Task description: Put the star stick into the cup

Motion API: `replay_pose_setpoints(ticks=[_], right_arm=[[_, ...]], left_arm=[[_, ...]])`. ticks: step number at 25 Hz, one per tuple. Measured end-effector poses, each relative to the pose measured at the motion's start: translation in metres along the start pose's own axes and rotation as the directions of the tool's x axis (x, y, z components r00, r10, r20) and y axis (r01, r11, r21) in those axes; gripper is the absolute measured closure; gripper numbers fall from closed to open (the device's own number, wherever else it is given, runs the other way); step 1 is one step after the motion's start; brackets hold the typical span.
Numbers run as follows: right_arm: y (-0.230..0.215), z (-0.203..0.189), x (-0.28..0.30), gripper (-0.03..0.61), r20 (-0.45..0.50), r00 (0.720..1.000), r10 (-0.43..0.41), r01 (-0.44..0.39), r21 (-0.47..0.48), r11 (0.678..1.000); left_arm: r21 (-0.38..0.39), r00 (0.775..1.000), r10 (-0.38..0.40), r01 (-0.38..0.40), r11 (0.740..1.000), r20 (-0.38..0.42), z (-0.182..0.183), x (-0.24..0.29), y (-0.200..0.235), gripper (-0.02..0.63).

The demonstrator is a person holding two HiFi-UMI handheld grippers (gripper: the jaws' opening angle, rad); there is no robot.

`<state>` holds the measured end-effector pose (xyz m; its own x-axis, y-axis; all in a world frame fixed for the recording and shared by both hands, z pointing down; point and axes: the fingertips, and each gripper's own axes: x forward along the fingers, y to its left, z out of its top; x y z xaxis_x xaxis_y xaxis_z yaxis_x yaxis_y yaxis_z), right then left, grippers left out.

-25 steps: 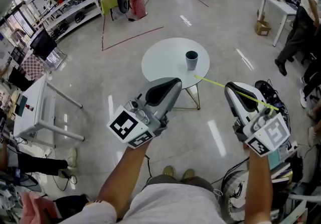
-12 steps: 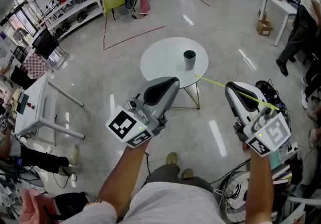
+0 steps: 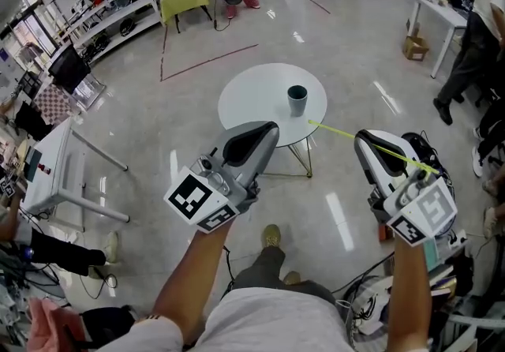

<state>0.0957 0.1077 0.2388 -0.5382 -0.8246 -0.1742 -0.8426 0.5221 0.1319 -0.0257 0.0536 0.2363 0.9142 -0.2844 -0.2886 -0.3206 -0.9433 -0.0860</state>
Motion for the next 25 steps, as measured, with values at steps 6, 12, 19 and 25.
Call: replay_pose_setpoints(ticks=[6,12,19,25], right_arm=[[-0.016,-0.010,0.022,0.557,-0.010,1.000,0.003,-0.003,-0.002,1.000],[-0.047,-0.022,0.058,0.557,-0.020,1.000,-0.006,0.006,-0.002,1.000],[-0.077,-0.039,0.102,0.557,-0.047,0.999,-0.025,0.025,-0.003,1.000],[-0.100,-0.052,0.142,0.557,-0.074,0.996,-0.041,0.040,-0.011,0.999]], left_arm=[[0.002,1.000,0.004,-0.004,1.000,0.008,-0.009,0.009,0.027,0.598],[0.007,1.000,-0.008,0.008,1.000,0.005,-0.020,0.031,0.071,0.598],[0.002,0.999,-0.032,0.032,0.999,-0.005,-0.033,0.053,0.125,0.598],[-0.014,0.999,-0.047,0.047,0.999,0.003,-0.044,0.068,0.172,0.598]])
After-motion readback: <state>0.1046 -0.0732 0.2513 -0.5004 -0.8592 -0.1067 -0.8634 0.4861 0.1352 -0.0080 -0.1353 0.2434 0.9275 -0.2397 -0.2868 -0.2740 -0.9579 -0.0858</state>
